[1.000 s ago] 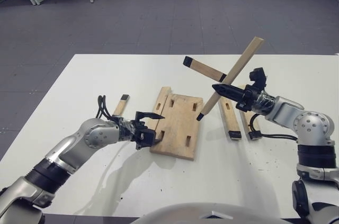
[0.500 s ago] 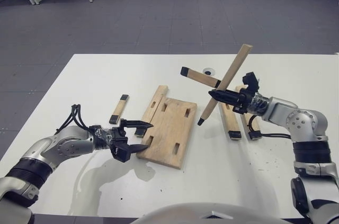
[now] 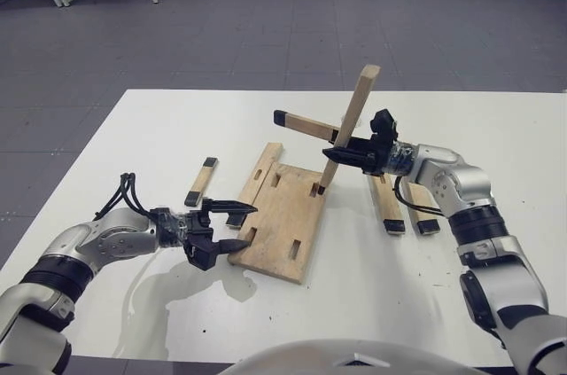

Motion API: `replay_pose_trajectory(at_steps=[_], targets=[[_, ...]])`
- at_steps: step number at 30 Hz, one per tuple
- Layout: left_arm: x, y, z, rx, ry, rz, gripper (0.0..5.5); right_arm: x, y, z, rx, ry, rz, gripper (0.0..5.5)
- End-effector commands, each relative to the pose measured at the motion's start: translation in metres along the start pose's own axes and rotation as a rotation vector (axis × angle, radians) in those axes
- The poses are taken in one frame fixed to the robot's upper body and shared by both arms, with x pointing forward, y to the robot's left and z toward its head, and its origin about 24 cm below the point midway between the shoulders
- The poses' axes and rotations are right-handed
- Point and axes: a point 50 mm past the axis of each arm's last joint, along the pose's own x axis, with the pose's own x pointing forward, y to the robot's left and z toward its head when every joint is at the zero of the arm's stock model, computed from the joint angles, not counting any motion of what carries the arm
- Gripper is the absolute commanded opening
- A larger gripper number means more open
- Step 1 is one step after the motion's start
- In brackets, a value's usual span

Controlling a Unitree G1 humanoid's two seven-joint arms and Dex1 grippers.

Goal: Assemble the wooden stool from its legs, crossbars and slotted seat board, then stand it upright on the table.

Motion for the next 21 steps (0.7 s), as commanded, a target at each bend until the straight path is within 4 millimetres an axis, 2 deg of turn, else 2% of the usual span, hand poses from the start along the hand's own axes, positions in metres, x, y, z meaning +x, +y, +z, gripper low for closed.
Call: replay_pose_trajectory(at_steps=[1,5,10,16,21], targets=[[0.009,-0.08,-0.001,-0.164,0.091,-0.433,4.29,0.017,0.007,0.027,-0.134,-0.008,0.107,2.03],[0.013,-0.077,-0.002,-0.16,0.083,-0.423,4.29,0.026,0.0,-0.005,-0.117,0.045,0.126,2.03],[0.016,-0.071,-0.005,-0.144,0.08,-0.421,4.29,0.019,-0.009,-0.029,-0.15,0.121,0.105,2.03],[0.016,-0.073,-0.003,-0.158,0.08,-0.406,4.29,0.008,-0.022,-0.028,-0.191,0.159,0.054,2.03],[0.016,-0.075,-0.002,-0.175,0.088,-0.388,4.29,0.013,-0.016,-0.022,-0.215,0.125,0.093,2.03]])
